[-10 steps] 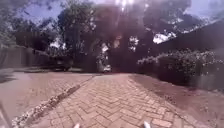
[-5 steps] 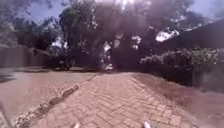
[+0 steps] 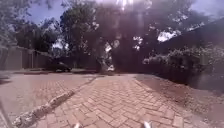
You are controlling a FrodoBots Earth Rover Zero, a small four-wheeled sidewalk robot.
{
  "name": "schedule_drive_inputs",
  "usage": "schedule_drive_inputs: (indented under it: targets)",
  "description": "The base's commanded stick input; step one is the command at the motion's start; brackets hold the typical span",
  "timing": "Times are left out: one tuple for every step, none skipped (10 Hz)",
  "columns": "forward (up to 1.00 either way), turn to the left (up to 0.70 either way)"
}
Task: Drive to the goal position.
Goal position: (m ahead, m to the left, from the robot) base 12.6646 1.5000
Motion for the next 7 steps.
schedule_drive_inputs:
  targets:
    - [0.7,0.0]
    - [0.7,0.0]
    - [0.7,0.0]
    - [0.7,0.0]
    - [0.7,0.0]
    - [0.7,0.0]
    - [0.7,0.0]
